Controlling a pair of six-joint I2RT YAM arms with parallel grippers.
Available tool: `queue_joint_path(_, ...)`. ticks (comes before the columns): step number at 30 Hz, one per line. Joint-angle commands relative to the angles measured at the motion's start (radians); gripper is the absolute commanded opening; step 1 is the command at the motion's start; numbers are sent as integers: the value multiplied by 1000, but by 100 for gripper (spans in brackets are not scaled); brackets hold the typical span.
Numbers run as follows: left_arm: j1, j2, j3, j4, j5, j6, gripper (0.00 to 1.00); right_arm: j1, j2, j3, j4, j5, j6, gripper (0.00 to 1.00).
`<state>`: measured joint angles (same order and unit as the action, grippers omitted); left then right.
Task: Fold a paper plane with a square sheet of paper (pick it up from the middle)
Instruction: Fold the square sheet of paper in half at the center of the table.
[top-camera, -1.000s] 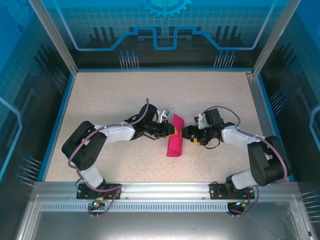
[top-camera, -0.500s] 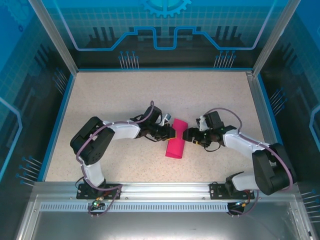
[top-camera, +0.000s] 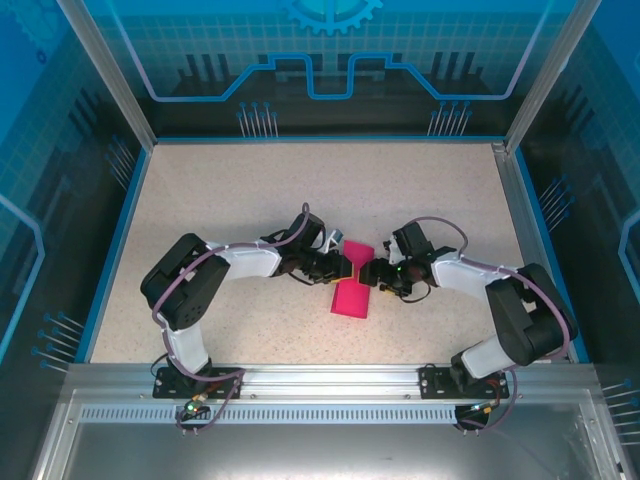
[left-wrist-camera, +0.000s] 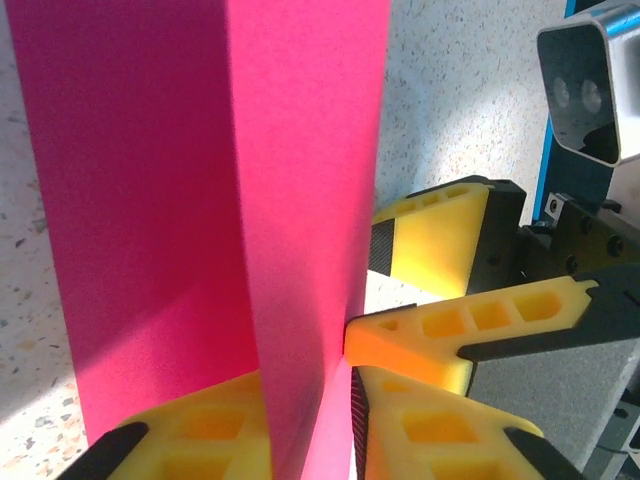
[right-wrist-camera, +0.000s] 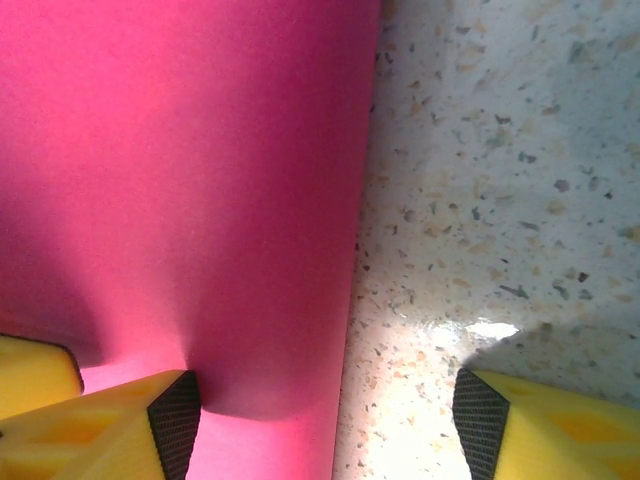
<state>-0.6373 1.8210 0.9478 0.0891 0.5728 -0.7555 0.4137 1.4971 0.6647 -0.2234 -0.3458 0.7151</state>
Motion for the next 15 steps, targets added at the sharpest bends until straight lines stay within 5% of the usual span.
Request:
queue_joint_path(1,-9,-4,31,-33,-12,29,27,18,34,30,0,-10,0,69)
queue_joint_path(15,-8,-152,-43,-68,-186,56,50,20,49,30,-20,80,30,68)
